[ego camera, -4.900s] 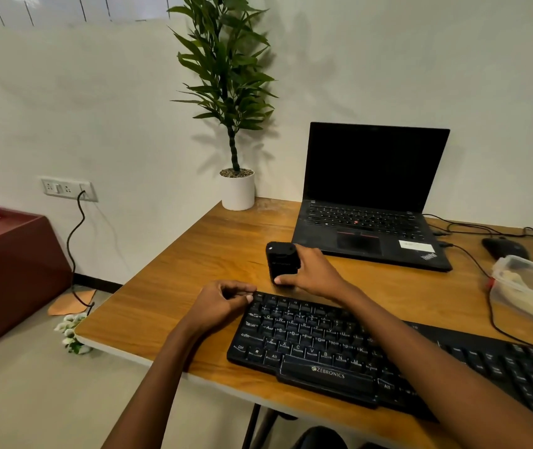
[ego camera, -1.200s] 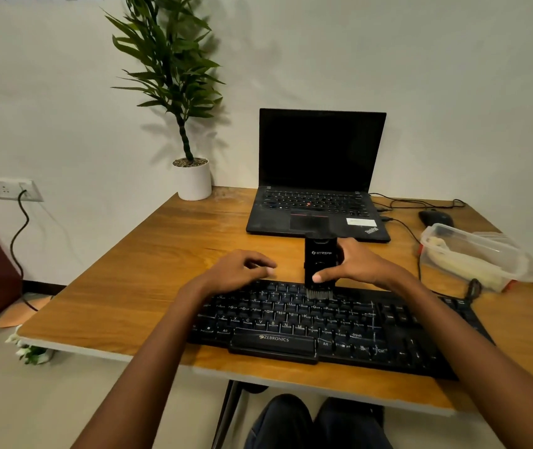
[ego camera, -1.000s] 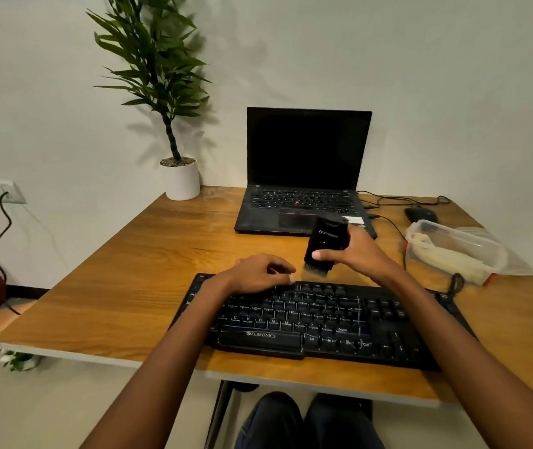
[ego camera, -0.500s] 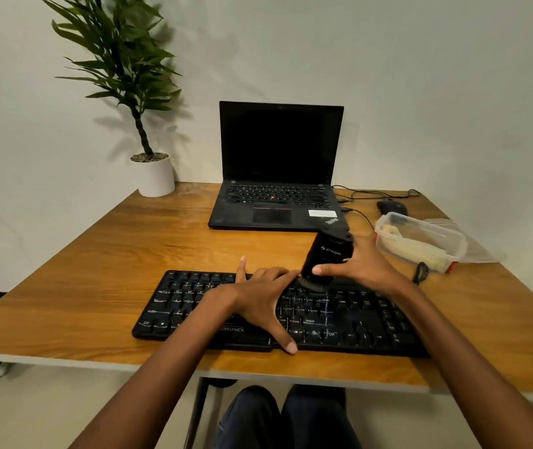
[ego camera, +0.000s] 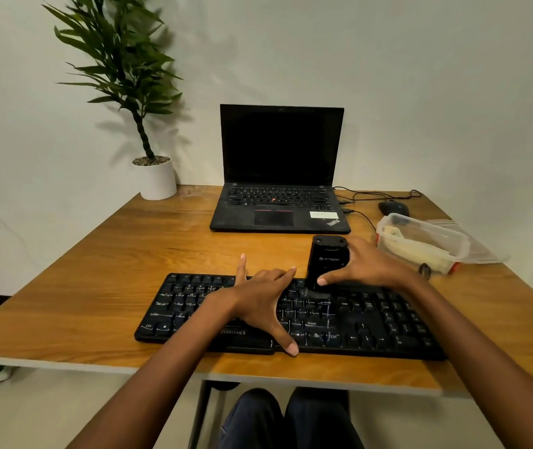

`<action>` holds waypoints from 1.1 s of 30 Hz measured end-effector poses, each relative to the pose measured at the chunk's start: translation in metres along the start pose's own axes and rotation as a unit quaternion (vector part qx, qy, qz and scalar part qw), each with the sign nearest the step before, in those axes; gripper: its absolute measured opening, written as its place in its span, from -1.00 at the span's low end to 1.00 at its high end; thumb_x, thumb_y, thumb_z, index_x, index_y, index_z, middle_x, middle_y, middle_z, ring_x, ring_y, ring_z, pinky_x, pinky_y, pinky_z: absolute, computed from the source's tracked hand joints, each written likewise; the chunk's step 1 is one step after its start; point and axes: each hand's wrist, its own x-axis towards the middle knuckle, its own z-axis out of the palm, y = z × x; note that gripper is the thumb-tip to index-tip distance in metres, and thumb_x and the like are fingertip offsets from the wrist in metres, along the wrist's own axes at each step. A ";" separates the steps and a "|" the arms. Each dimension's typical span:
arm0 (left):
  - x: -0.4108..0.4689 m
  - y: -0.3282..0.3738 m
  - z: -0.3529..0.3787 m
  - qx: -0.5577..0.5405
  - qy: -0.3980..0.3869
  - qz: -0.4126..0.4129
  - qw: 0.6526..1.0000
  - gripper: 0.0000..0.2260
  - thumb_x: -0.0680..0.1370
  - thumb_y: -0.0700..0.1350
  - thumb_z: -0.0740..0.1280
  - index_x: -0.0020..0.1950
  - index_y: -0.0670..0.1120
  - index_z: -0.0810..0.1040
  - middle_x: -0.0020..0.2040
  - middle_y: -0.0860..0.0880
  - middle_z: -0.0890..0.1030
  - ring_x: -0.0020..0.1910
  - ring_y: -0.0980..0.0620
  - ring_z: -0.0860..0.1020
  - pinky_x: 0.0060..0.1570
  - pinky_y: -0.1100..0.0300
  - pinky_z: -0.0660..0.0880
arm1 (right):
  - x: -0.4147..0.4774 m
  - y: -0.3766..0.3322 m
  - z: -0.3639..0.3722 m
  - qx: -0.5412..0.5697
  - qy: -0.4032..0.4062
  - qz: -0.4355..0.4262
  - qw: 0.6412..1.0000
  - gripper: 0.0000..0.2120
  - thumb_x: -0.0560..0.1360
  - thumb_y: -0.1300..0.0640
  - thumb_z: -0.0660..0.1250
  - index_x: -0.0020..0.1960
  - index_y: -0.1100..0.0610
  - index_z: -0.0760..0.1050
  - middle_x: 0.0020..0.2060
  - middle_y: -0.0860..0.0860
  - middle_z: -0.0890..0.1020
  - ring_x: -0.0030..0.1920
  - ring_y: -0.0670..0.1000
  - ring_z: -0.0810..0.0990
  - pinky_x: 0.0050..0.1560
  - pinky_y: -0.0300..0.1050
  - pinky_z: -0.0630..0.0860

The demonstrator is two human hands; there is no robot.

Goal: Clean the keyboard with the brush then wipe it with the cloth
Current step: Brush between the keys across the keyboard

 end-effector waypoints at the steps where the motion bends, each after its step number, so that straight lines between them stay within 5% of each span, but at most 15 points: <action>1: -0.001 0.000 0.000 -0.001 -0.001 0.001 1.000 0.13 0.31 0.33 0.42 0.53 -0.04 -0.30 0.57 -0.01 -0.09 0.54 -0.01 -0.13 0.18 -0.29 -0.59 | -0.002 0.003 -0.005 -0.002 -0.005 0.012 1.000 -0.52 0.30 0.18 0.52 0.07 -0.03 0.33 -0.10 -0.23 0.48 -0.07 -0.23 0.47 -0.08 -0.48 0.40; 5: -0.002 0.000 0.000 -0.004 0.000 0.003 1.000 0.13 0.32 0.32 0.42 0.54 -0.05 -0.29 0.57 -0.01 -0.11 0.54 -0.01 -0.15 0.19 -0.31 -0.58 | -0.003 0.006 -0.027 -0.060 -0.028 0.044 0.997 -0.46 0.27 0.13 0.56 0.15 0.04 0.39 0.02 -0.09 0.52 0.13 0.00 0.50 0.15 -0.11 0.43; 10: 0.000 -0.001 0.002 -0.001 0.007 0.005 1.000 0.14 0.31 0.34 0.42 0.54 -0.04 -0.30 0.57 -0.01 -0.10 0.54 -0.02 -0.15 0.17 -0.29 -0.60 | 0.003 -0.010 0.001 -0.030 0.000 0.005 1.000 -0.49 0.28 0.14 0.55 0.09 -0.07 0.36 -0.05 -0.21 0.50 0.00 -0.22 0.50 -0.13 -0.54 0.38; 16: 0.000 -0.003 0.004 0.000 0.006 0.008 1.000 0.13 0.31 0.34 0.41 0.54 -0.07 -0.27 0.57 -0.01 -0.10 0.54 0.00 -0.15 0.19 -0.32 -0.57 | -0.016 0.000 -0.017 -0.016 -0.001 0.044 0.999 -0.59 0.30 0.17 0.52 -0.10 -0.09 0.32 -0.20 -0.18 0.48 -0.13 -0.12 0.51 -0.33 -0.52 0.37; 20: 0.000 -0.002 0.003 -0.001 0.009 0.008 1.000 0.13 0.31 0.34 0.41 0.54 -0.08 -0.27 0.57 -0.01 -0.10 0.54 0.00 -0.14 0.20 -0.33 -0.56 | -0.007 -0.015 -0.012 -0.042 -0.007 0.026 0.999 -0.50 0.28 0.14 0.54 0.09 -0.03 0.34 -0.13 -0.24 0.46 -0.04 -0.19 0.49 -0.20 -0.50 0.36; 29: 0.000 -0.004 0.004 -0.003 0.005 0.011 1.000 0.13 0.31 0.34 0.41 0.54 -0.08 -0.27 0.57 0.01 -0.11 0.54 0.02 -0.17 0.19 -0.32 -0.57 | -0.020 -0.005 -0.016 -0.022 -0.003 0.059 0.998 -0.52 0.35 0.14 0.49 0.08 -0.01 0.24 -0.13 -0.24 0.39 -0.16 -0.28 0.39 -0.23 -0.56 0.37; 31: 0.000 -0.004 0.004 -0.003 0.006 0.010 1.000 0.13 0.31 0.34 0.41 0.54 -0.09 -0.26 0.57 0.00 -0.11 0.54 0.01 -0.16 0.21 -0.33 -0.56 | -0.017 -0.009 -0.016 -0.043 -0.004 0.042 0.998 -0.48 0.33 0.13 0.50 0.17 0.00 0.29 -0.03 -0.20 0.45 -0.05 -0.20 0.43 -0.05 -0.52 0.36; 33: 0.000 -0.004 0.005 -0.003 0.008 0.010 1.000 0.14 0.31 0.35 0.41 0.54 -0.09 -0.26 0.57 0.00 -0.10 0.54 0.01 -0.16 0.21 -0.32 -0.56 | -0.011 -0.019 -0.007 -0.032 -0.014 0.034 0.999 -0.46 0.33 0.16 0.51 0.16 -0.06 0.29 -0.06 -0.26 0.43 0.03 -0.18 0.44 -0.12 -0.59 0.32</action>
